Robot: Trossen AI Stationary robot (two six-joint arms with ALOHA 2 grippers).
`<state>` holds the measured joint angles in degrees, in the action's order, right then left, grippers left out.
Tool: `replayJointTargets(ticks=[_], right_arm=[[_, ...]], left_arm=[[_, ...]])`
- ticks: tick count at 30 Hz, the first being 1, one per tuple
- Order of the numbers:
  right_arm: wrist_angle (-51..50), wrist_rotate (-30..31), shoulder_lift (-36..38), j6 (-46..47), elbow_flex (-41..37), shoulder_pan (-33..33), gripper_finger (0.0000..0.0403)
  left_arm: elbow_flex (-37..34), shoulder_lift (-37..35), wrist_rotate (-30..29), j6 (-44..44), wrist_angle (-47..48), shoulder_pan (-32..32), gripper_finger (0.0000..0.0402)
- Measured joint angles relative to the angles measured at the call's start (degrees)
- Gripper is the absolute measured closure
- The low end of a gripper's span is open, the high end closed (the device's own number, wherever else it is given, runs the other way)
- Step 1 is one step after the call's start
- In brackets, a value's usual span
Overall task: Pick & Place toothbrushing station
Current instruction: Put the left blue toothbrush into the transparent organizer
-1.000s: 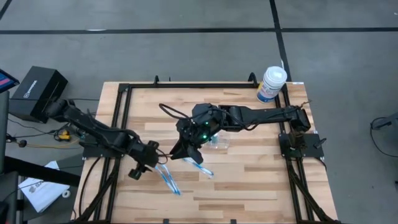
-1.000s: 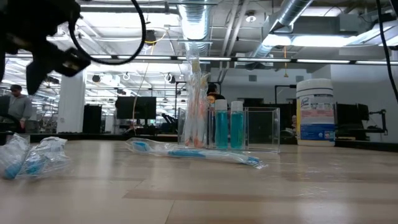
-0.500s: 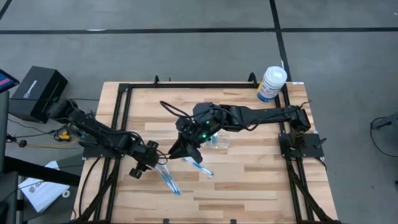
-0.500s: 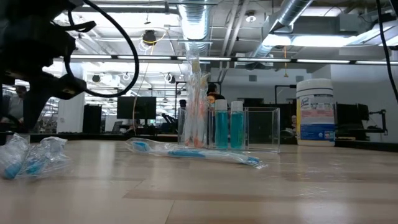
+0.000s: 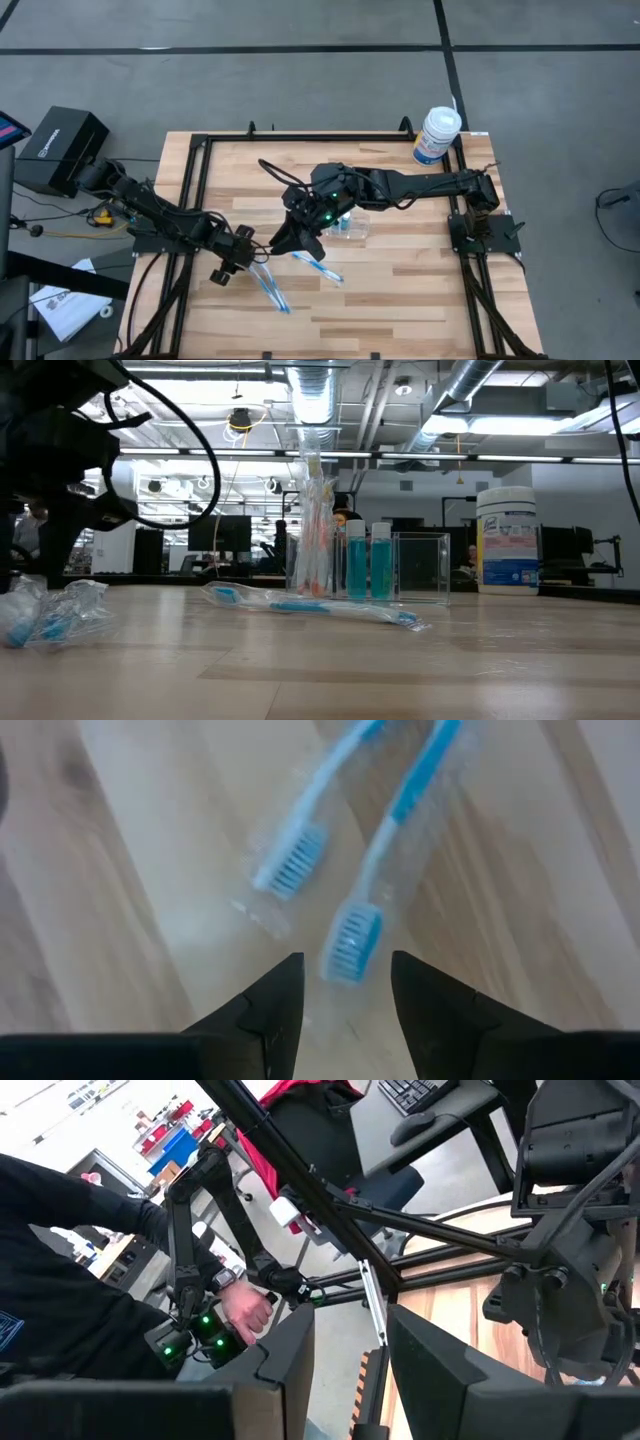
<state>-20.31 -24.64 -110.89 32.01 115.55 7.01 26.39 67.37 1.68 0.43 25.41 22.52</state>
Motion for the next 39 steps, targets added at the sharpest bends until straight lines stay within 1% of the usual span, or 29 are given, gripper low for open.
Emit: replayJointTargets(ticks=[8,12,18,21,24,28,30,31,36,39], right_arm=[[1.33,0.0,0.0,0.41,0.0,-0.4,0.0285],[2.66,0.02,0.0,0.58,0.0,-0.44,0.0285],[2.94,0.0,0.01,0.96,0.0,-0.44,0.0285],[2.94,-0.47,0.0,1.04,0.0,-0.44,0.0285],[2.89,-0.65,0.0,1.07,0.0,-0.44,0.0285],[2.93,-0.85,0.0,1.05,0.0,-0.44,0.0285],[3.04,-0.85,0.02,1.05,0.0,-0.44,0.0285],[3.23,-0.87,0.0,1.05,0.0,-0.47,0.0285],[4.17,-1.62,0.0,1.05,0.0,-1.11,0.0285],[6.43,-2.56,0.0,1.04,0.0,-1.65,0.0285]], left_arm=[[0.0,0.03,-0.86,0.0,-2.02,-0.11,0.0255],[0.02,1.92,-0.81,-0.13,-2.5,-0.11,0.0258],[0.24,7.25,0.08,0.03,-5.13,-0.11,0.0275],[0.24,8.5,0.02,0.01,-5.93,-0.11,0.0284],[0.23,8.63,-0.23,0.02,-6.4,-0.11,0.0304],[0.17,7.55,-0.31,1.44,-6.8,-0.15,0.0355],[0.24,6.66,1.46,2.27,-6.68,-0.13,0.0383],[0.41,5.88,2.61,2.77,-6.43,-0.07,0.0389],[1.05,2.02,5.78,5.25,-6.4,-0.1,0.0377],[1.16,-0.83,8.24,7.58,-6.44,-0.09,0.038]])
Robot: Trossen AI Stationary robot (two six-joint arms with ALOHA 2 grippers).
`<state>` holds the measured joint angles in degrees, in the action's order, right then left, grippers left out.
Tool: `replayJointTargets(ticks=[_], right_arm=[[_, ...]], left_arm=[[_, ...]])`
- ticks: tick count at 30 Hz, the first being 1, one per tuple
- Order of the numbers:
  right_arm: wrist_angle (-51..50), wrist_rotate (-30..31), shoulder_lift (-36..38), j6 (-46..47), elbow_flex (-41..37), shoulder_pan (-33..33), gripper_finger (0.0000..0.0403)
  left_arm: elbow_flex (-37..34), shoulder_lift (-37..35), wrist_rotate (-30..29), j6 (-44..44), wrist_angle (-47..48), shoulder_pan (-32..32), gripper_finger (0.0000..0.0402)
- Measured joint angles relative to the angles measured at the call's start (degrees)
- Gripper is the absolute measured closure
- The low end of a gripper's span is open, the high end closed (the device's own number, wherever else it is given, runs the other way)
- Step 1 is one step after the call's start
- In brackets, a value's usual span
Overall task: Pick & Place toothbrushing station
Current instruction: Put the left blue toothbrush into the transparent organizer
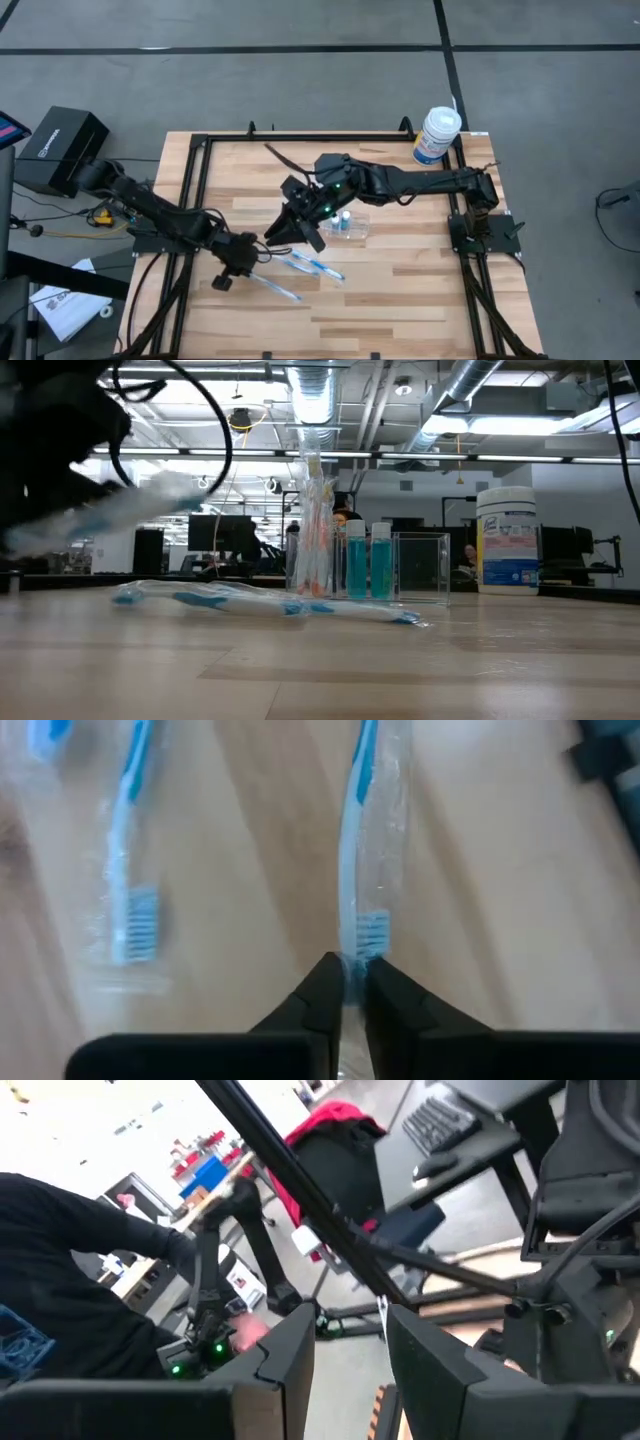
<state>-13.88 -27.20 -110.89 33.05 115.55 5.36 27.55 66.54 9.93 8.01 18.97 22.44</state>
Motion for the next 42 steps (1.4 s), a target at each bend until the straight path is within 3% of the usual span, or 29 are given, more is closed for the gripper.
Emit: replayJointTargets(ticks=[9,14,17,20,23,27,31,37,42], right_arm=[[3.99,-0.21,0.04,-0.5,0.0,-2.11,0.0285],[3.85,-0.19,0.0,-2.22,0.95,-3.49,0.0285],[4.13,-0.17,0.0,-3.98,4.01,-3.98,0.0285],[3.22,-0.15,0.13,-6.27,7.24,-4.27,0.0285],[-3.33,-0.03,-0.04,-9.49,12.67,-4.83,0.0285],[-20.91,1.65,0.37,-14.99,19.75,-5.73,0.0285],[-35.03,2.43,1.42,-16.46,18.58,-6.44,0.0285],[-45.48,3.07,1.89,-20.34,18.84,-6.13,0.0285],[-46.97,3.3,1.9,-23.01,18.82,-6.8,0.0285]], left_arm=[[4.26,-9.82,2.95,13.31,0.06,-0.64,0.039],[7.26,-12.95,2.56,22.72,-3.22,-5.58,0.0392],[7.4,-15.56,2.58,26.14,-10.41,-9.38,0.0392],[7.5,-17.25,3.52,27.85,-10.48,-13.8,0.0393],[7.48,-17.28,7.81,28.15,-5.22,-17.69,0.0393],[7.31,-14.29,18.93,31.51,1.31,-23.29,0.0393],[7.44,-11.27,26.3,32.81,3.0,-27.61,0.0393],[13.98,-7.08,30.93,29.95,2.72,-33.19,0.0393],[21.67,-2.59,40.03,30.47,3.14,-38.12,0.0393]])
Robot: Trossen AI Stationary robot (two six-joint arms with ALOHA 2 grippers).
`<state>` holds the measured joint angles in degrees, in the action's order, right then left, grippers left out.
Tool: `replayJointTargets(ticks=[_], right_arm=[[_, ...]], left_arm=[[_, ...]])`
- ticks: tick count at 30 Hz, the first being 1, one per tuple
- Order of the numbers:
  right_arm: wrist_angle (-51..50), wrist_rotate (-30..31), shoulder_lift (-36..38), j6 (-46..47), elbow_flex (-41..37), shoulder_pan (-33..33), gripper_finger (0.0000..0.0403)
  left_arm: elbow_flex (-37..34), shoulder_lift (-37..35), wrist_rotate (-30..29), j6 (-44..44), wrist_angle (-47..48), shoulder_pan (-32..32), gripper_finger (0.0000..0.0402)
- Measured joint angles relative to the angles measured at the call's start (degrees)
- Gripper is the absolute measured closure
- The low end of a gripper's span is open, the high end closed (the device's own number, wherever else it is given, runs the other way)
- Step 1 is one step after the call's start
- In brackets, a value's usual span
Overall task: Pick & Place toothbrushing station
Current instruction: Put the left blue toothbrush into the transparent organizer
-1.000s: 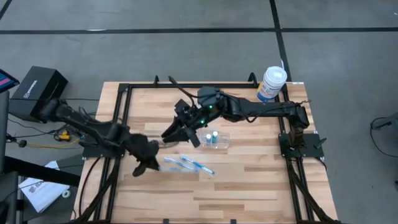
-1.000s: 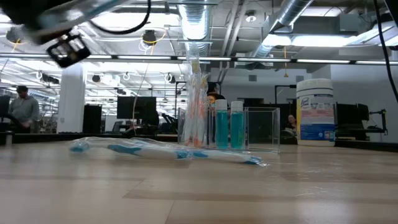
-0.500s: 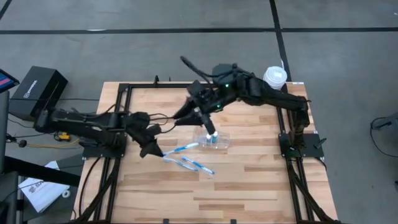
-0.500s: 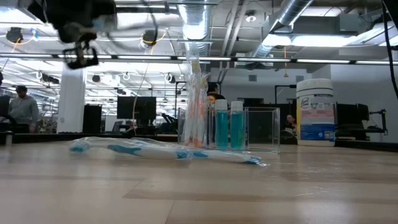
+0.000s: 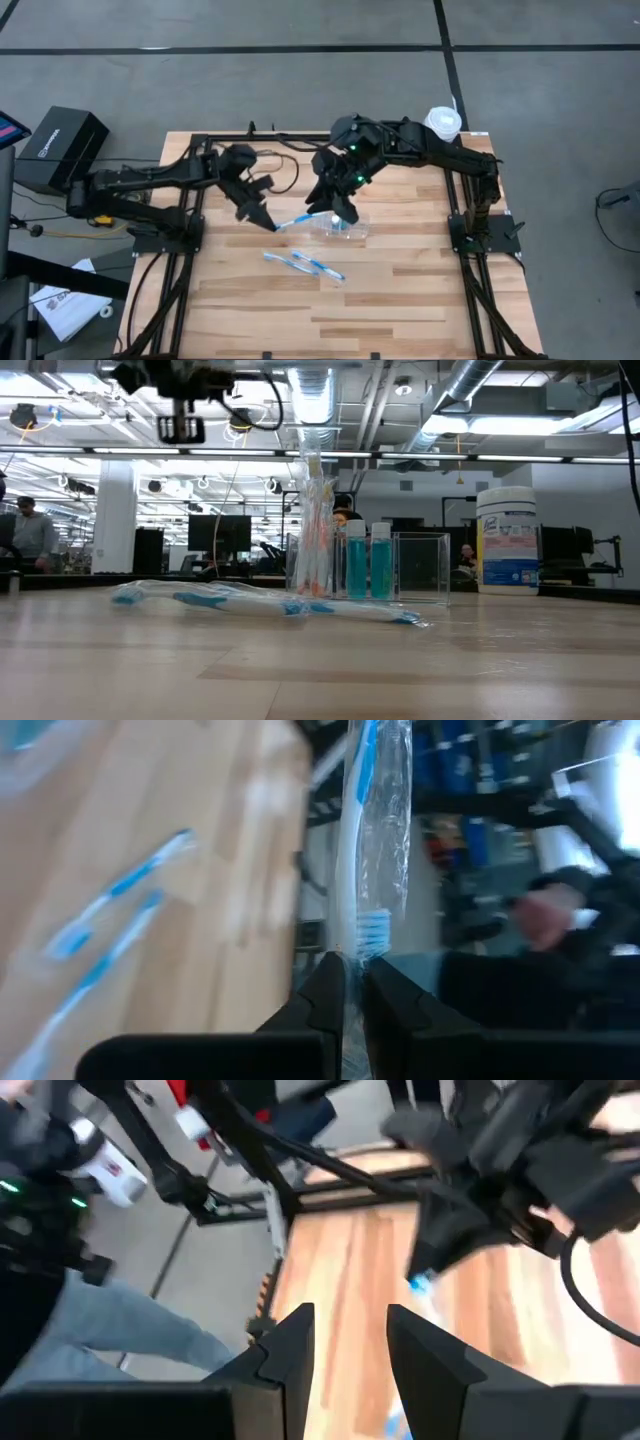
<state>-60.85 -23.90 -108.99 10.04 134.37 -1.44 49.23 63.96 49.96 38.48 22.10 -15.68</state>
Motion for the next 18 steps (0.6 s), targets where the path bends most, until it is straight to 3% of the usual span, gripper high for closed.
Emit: replayJointTargets(ticks=[5,18], right_arm=[[-5.17,1.94,-0.02,-4.12,-0.02,-0.43,0.0285],[-8.58,2.83,-0.02,-9.75,-0.02,-1.95,0.0285]], left_arm=[[8.06,5.94,8.29,1.62,-0.09,-3.28,0.0393],[18.66,16.6,15.19,3.87,-0.43,-3.83,0.0394]])
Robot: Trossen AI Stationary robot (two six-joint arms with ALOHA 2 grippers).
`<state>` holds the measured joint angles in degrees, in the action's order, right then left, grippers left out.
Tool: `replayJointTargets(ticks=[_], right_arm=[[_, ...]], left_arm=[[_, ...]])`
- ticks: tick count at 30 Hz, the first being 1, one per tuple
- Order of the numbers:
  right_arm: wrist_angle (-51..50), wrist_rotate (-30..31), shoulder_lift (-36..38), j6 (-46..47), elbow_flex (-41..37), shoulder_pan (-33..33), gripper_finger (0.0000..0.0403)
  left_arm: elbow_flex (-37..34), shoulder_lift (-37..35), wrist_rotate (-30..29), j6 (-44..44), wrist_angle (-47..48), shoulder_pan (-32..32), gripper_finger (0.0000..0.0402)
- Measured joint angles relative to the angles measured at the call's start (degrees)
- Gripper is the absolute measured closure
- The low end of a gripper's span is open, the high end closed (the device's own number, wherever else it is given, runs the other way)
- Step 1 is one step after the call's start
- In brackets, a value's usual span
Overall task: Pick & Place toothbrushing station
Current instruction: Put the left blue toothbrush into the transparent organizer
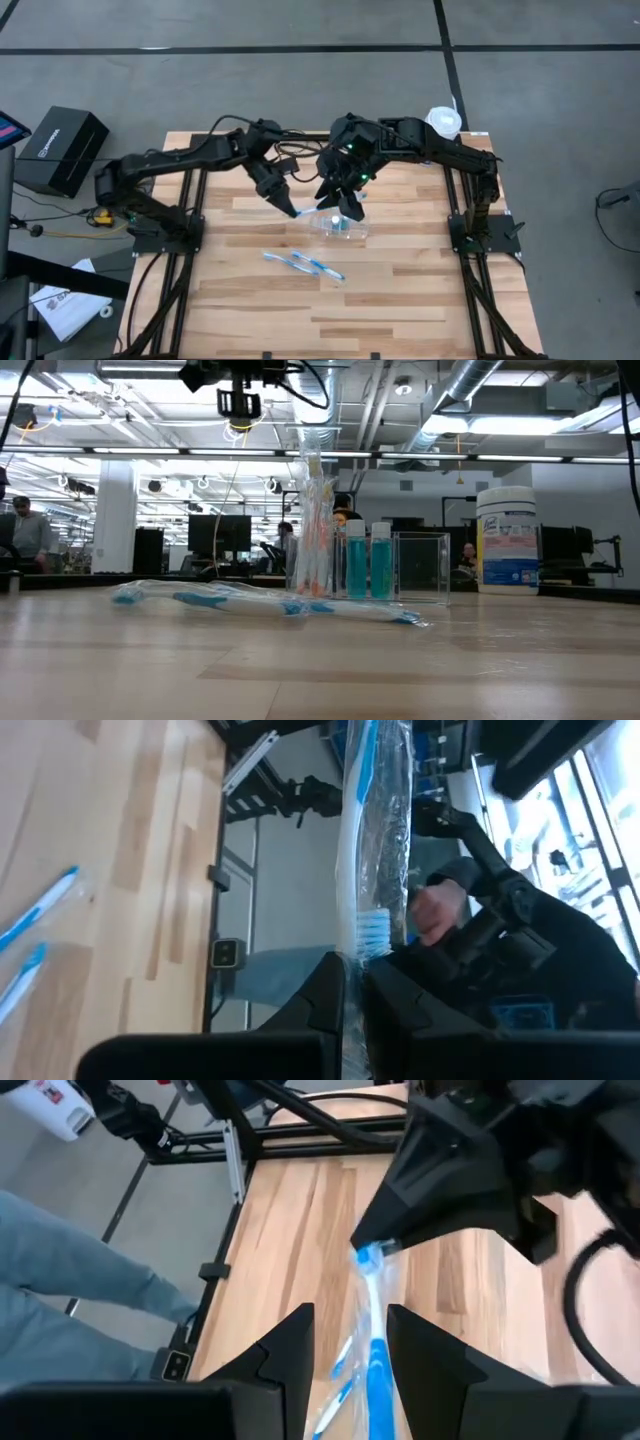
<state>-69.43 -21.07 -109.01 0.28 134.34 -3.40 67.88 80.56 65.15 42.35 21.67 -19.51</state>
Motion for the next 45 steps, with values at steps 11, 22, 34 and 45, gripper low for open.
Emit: replayJointTargets(ticks=[11,22,34,45], right_arm=[[-0.87,-1.54,0.0,-0.78,0.0,-1.27,0.0285],[-0.87,-0.32,0.0,-0.31,0.0,-1.25,0.0317],[-0.79,-0.49,0.0,1.24,0.0,-2.03,0.0384],[-1.0,-3.2,0.29,3.52,-0.07,-1.94,0.0399]], left_arm=[[5.41,1.62,3.15,2.95,-3.39,-2.36,0.0392],[5.41,1.62,3.47,3.08,-5.0,-2.34,0.0392],[5.39,1.62,3.93,-0.68,-6.69,-2.73,0.0371],[5.39,0.31,3.84,-4.76,-13.78,-12.9,0.024]])
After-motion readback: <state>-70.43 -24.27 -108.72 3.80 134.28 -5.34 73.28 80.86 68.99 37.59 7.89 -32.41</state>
